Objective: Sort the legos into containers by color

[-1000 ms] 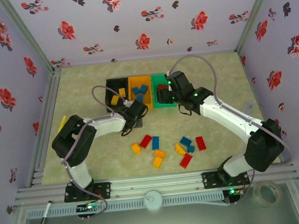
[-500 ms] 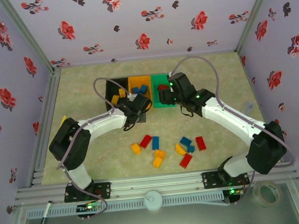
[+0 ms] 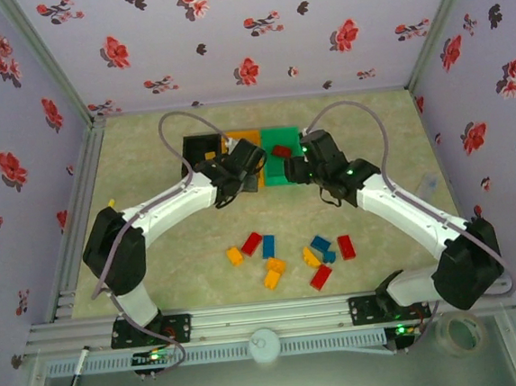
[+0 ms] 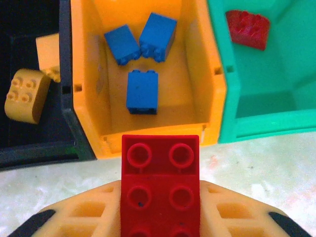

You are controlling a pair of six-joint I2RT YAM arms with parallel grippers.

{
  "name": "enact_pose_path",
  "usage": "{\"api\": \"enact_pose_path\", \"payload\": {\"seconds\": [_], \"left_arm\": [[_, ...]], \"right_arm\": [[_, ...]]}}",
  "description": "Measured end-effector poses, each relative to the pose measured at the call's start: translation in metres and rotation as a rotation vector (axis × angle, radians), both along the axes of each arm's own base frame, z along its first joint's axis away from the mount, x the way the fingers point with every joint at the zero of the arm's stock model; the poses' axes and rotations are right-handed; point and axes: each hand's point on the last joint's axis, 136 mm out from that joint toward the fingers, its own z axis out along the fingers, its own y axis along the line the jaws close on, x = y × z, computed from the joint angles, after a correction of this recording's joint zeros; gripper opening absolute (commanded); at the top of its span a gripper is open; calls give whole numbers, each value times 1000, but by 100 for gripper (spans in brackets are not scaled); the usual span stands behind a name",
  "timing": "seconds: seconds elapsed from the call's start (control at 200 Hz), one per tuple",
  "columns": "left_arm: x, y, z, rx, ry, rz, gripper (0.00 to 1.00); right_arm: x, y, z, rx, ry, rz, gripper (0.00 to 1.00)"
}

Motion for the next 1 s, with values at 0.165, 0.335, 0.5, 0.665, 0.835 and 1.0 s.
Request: {"api": "enact_pose_path", "payload": {"seconds": [0.165, 0.335, 0.5, 0.665, 0.835, 1.0], "left_arm": [[6, -11, 25, -26, -40, -25, 24], [20, -27, 47, -52, -84, -44, 24], [34, -43, 46, -43, -93, -63, 24], [48, -61, 46, -49, -102, -82, 24], [61, -78, 50, -65, -120, -97, 24], [70, -89, 43, -61, -126, -112, 24]], "right_arm": [[-2, -9, -4, -1, 9, -21, 62], [-3, -18, -1, 11, 7, -47, 62], [-12, -26, -3, 22, 7, -55, 61], [-13, -30, -7, 18, 14, -64, 61], [-20, -37, -8, 25, 9, -72, 62], [-24, -43, -6, 31, 2, -81, 62]]}}
